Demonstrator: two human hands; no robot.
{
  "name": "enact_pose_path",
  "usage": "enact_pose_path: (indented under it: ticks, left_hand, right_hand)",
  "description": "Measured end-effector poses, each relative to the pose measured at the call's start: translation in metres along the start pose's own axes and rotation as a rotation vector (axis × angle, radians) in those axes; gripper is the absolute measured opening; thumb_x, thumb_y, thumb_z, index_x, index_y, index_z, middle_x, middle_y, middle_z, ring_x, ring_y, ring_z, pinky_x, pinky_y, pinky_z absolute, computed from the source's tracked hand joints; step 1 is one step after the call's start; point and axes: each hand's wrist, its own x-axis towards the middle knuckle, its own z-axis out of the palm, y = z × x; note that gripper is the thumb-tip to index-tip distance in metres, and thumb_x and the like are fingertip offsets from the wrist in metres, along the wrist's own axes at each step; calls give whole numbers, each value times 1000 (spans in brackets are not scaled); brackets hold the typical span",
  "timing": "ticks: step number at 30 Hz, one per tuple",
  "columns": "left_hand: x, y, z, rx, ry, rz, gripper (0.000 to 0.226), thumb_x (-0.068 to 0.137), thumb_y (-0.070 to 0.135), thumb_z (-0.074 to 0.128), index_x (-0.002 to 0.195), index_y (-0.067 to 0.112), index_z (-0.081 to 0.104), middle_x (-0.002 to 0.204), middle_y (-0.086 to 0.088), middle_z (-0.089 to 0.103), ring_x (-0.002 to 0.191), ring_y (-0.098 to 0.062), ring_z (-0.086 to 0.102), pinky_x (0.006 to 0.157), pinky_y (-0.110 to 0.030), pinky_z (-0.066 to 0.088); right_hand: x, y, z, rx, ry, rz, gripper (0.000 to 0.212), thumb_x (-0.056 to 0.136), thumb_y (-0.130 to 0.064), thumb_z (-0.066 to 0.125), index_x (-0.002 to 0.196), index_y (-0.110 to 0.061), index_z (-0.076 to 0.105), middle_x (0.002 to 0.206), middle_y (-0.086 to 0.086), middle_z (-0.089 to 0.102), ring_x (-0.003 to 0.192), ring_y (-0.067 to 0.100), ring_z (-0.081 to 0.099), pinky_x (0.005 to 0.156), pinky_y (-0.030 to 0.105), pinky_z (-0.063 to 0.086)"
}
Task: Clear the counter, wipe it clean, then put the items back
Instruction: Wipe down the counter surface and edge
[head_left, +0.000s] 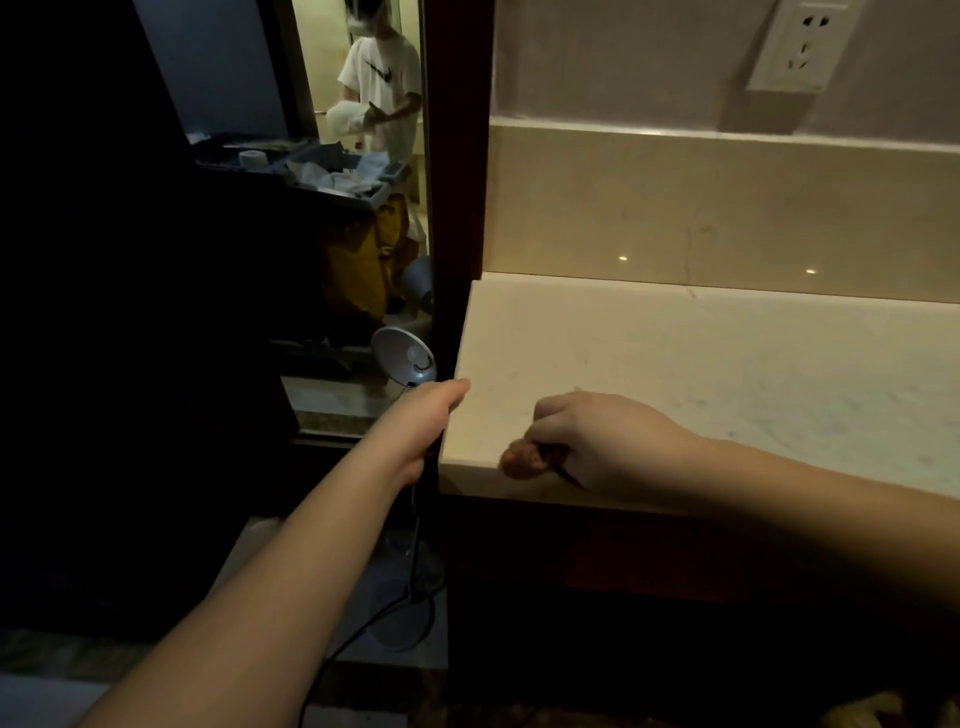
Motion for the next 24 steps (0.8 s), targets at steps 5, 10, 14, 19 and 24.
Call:
enact_pose_path:
  ticks: [5,10,14,19,24]
  left_hand:
    - [16,19,8,48,114,-70,46,87,44,59,121,13,62,118,-8,66,108,-29,61,101,-47,45]
    - [24,17,15,157,105,5,48,92,39,59,127,7,51,111,-11,67,95,-29,67,83,-44,57]
    - [27,12,16,214,163,14,60,89,43,62,136,13,40,114,-7,63,91,-26,67,75,-42,59]
    - [29,8,14,240,185,46,66,84,50,65,136,16,41,115,-4,63,94,-25,68,83,-47,57]
    - [26,7,13,323,206,68,75,76,62,61,134,17,44,120,-2,63,99,-24,66,86,-45,56]
  right_hand:
    - [58,43,-1,-18,86,163,22,93,-24,53,110,-18,66,105,1,58,96,24,57,74,31,42]
    - [26,37,-4,-130,-6,-60,25,95,-36,49,101,-17,65,101,0,55,89,21,56,69,30,39]
    - [13,34,-2,-96,-56,-90,19,93,-27,53,106,-18,64,106,-2,54,93,20,55,74,32,44]
    - [77,76,1,-96,76,95,22,93,-24,51,102,-11,66,102,7,56,98,28,56,72,30,35]
    - [77,71,0,-137,84,14,25,96,-26,48,100,-10,66,101,7,56,95,28,56,72,31,36]
